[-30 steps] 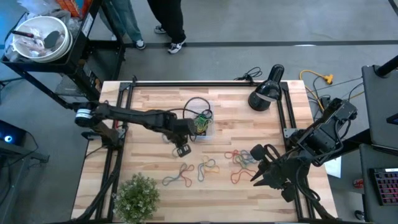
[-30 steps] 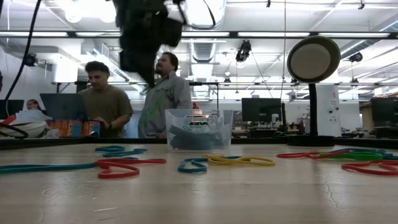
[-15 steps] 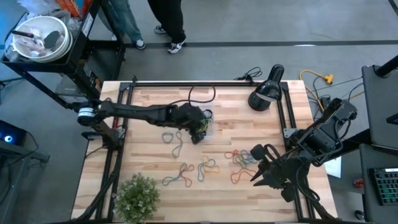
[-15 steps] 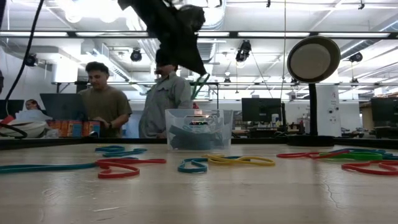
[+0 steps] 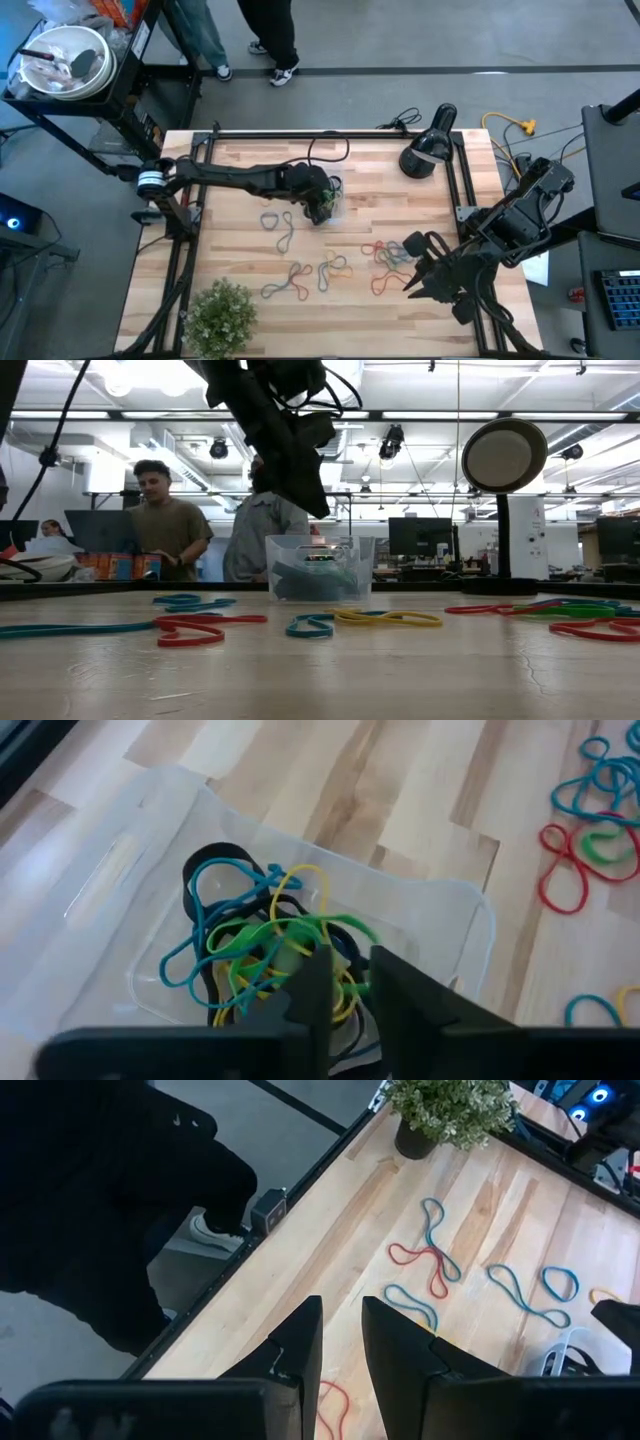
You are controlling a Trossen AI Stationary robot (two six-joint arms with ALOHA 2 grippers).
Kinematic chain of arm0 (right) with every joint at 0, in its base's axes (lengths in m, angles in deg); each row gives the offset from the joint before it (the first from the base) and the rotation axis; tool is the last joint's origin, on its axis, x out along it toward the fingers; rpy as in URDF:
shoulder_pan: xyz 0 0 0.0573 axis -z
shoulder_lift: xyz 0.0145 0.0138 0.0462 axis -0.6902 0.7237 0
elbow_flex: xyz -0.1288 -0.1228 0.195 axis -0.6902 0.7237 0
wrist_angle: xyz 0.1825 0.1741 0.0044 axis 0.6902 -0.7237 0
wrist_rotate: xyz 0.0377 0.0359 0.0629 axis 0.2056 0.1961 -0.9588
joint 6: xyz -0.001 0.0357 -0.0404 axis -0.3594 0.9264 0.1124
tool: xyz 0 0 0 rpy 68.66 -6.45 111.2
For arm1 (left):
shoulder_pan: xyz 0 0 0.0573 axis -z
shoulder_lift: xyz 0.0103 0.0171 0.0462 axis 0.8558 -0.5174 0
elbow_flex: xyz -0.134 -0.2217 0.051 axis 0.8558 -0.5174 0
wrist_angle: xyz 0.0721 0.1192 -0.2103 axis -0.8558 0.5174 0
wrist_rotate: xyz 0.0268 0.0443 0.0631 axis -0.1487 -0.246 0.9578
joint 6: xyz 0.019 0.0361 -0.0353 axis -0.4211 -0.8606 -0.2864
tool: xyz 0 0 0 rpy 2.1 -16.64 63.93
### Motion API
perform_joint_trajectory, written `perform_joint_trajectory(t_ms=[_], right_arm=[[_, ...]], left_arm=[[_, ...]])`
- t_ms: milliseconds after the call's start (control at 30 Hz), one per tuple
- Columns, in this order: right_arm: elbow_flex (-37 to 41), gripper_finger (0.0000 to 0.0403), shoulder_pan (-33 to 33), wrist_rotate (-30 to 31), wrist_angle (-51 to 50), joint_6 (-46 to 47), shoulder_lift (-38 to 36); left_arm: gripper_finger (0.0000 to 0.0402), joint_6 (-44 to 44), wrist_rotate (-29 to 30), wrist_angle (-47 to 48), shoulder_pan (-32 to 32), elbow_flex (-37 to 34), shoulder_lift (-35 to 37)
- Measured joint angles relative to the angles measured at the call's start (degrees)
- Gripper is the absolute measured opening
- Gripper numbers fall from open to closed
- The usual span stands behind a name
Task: Pick and place rubber bands into bin
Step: Put the blue rubber band into the transparent bin
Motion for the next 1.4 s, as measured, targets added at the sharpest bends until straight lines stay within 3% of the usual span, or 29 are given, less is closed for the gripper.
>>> perform_joint_trajectory(t_ms=[100, 233, 467, 667, 967, 1167, 1400], right_arm=[[0.42, 0.0068, 0.0, 0.04, -0.86, -0.01, -0.03], [5.72, 0.0068, 0.0, 0.33, -1.03, 0.05, -0.24], [20.66, 0.0068, 0.52, 6.58, 4.16, 4.17, -0.22], [31.96, 0.0068, 2.62, 12.96, 8.81, 12.14, -0.34], [46.53, 0.0068, 7.52, 13.39, 14.21, 23.22, -0.2], [52.64, 0.0068, 8.22, 12.94, 24.99, 23.6, -0.17], [54.93, 0.0094, 8.2, 10.13, 26.7, 26.76, 0.29]], left_arm=[[0.0095, -0.01, -1.76, 0.4, 0.0, 0.0, 0.73], [0.0132, -0.49, -8.89, 2.24, 0.19, 0.0, 2.99], [0.0144, -3.81, -9.77, 2.82, 4.94, -0.57, 9.49], [0.0144, -6.93, -0.97, 3.01, 11.97, -2.15, 15.91], [0.0144, -9.35, 17.04, -0.14, 23.51, -5.02, 21.85], [0.0144, -10.05, 22.17, -1.67, 26.63, -6.64, 22.92], [0.0144, -10.08, 26.2, -1.78, 27.43, -6.64, 21.99]])
